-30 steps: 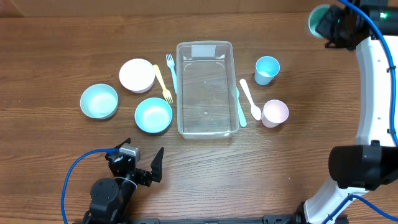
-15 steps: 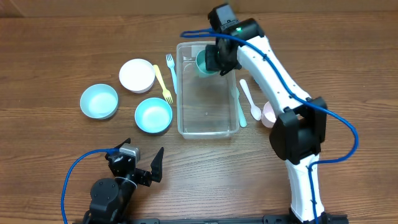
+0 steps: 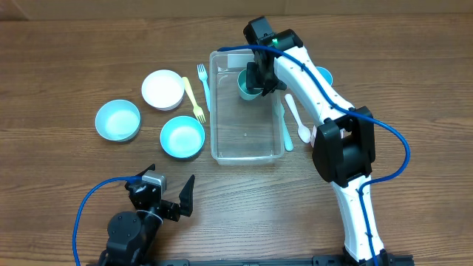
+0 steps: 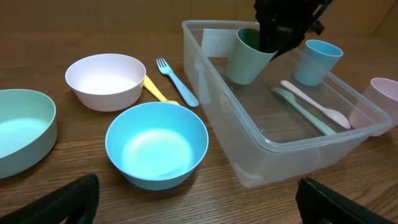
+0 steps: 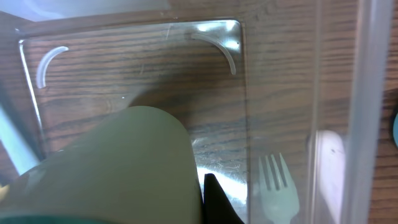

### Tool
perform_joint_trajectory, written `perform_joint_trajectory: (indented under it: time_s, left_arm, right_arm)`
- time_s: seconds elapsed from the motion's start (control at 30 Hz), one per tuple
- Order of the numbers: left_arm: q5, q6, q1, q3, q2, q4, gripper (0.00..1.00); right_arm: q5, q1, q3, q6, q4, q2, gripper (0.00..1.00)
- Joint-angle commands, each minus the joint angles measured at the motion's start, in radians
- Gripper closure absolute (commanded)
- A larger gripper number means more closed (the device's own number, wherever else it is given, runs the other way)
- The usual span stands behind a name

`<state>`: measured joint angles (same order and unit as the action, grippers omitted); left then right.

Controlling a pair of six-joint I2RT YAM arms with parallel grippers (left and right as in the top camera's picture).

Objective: Pack container
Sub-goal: 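Carry the mint cup into the clear container and release it, then move the right gripper to the light blue cup and grasp it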

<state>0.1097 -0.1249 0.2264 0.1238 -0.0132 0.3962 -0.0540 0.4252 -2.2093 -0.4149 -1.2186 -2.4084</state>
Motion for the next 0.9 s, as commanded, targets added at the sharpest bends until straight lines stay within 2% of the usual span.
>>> perform_joint_trajectory:
  time_s: [0.0,0.07,0.2,0.3,0.37,0.47,0.6,0.77,0.8,0.87]
  left_arm:
    - [0.014,-0.01,-0.005,-0.007,0.002,-0.001,0.0]
    - [0.014,-0.01,-0.005,-0.007,0.002,-0.001,0.0]
    - [0.014,-0.01,-0.005,-0.007,0.002,-0.001,0.0]
    - [0.014,-0.01,-0.005,-0.007,0.002,-0.001,0.0]
    - [0.014,-0.01,-0.005,-0.007,0.002,-0.001,0.0]
    - [0.014,-0.01,-0.005,-0.007,0.002,-0.001,0.0]
    - [0.014,-0.01,-0.005,-0.007,0.002,-0.001,0.0]
    - [0.014,-0.01,-0.005,-0.007,0.002,-0.001,0.0]
    - [0.014,-0.01,-0.005,-0.007,0.002,-0.001,0.0]
    - [0.014,-0.01,-0.005,-0.007,0.002,-0.001,0.0]
  right_arm:
    - [-0.016,-0.004,-0.015,-0.008,0.012,-0.024,0.96]
    - [-0.016,-0.004,-0.015,-0.008,0.027,-0.024,0.93]
    - [-0.016,-0.004,-0.015,-0.008,0.035,-0.024,0.75]
    - [-0.016,-0.004,-0.015,-0.008,0.032,-0.024,0.75]
    - [-0.015,-0.004,-0.017,-0.007,0.027,-0.023,0.67]
    - [-0.011,-0.006,-0.062,-0.005,-0.015,-0.01,0.62]
    - [-0.012,-0.008,-0.253,-0.004,-0.117,0.015,0.54]
    - [-0.074,-0.026,-0.652,0.021,-0.372,0.035,0.48]
    - [-0.107,-0.048,-0.703,0.021,-0.417,0.035,0.43]
    - [-0.119,-0.12,-0.734,0.021,-0.46,0.035,0.4]
